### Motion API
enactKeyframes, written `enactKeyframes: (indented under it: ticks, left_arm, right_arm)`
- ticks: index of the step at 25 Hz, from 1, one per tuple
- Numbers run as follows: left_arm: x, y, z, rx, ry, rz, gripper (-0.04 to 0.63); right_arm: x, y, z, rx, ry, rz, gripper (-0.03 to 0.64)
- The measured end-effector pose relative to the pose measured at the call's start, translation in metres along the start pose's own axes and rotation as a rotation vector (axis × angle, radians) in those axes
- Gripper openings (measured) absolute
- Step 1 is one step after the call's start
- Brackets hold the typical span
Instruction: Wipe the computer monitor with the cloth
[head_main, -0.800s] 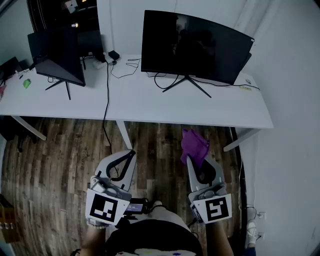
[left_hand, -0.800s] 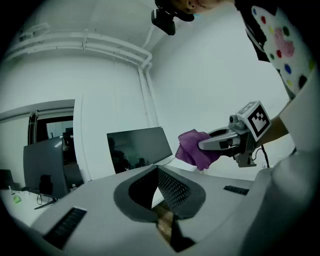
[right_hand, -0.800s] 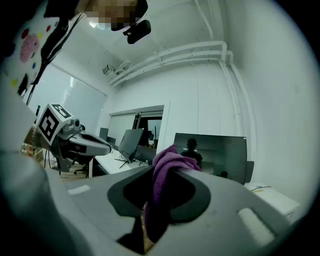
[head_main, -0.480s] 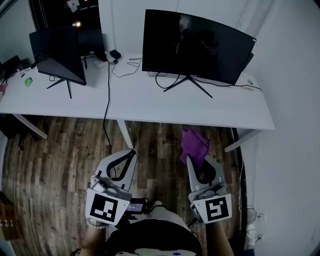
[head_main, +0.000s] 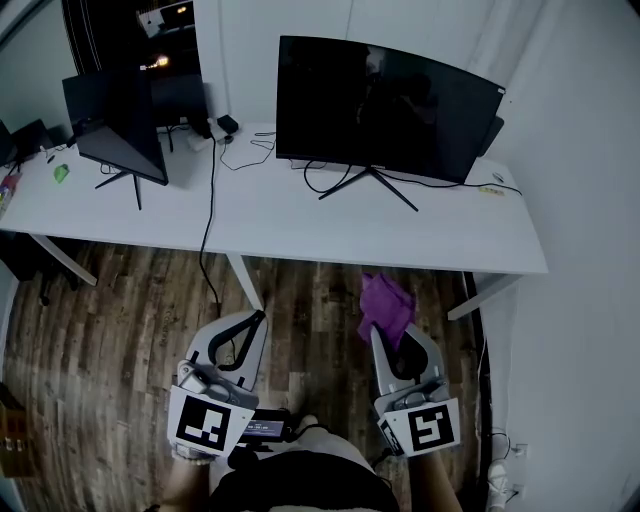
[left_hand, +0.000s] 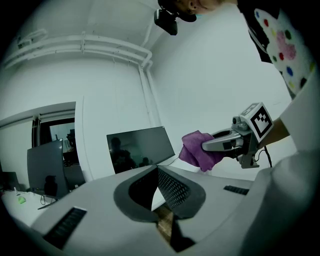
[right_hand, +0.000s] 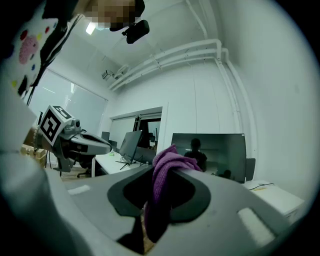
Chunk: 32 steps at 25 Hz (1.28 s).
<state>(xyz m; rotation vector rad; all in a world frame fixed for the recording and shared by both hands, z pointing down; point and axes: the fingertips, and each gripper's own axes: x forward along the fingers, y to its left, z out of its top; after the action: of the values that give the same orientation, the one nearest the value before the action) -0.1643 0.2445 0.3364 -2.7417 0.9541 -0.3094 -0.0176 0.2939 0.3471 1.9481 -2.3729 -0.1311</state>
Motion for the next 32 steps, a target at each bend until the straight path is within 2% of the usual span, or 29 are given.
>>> enactKeyframes:
  ticks: [7,14,19,32]
  left_arm:
    - [0.018,-0.016,0.004,-0.003,0.001,0.013,0.005]
    - [0.051,0.002,-0.002,0.024,-0.011,0.008,0.005]
    - [0.091,0.038,-0.006,0.041,-0.027,-0.006,0.005]
    - [0.203,0.170,-0.009,0.050,-0.046,-0.024,0.005]
  right_arm:
    - [-0.006,-0.023,-0.007,0.017,-0.001,0.004,0.080]
    - [0.025,-0.038,-0.016,0.013,-0.014,0.001,0.080]
    - [0.072,-0.055,-0.017,-0.006,-0.023,-0.012,0.080]
    - [0.243,-0.096,0.006,-0.038,-0.047,-0.023,0.080]
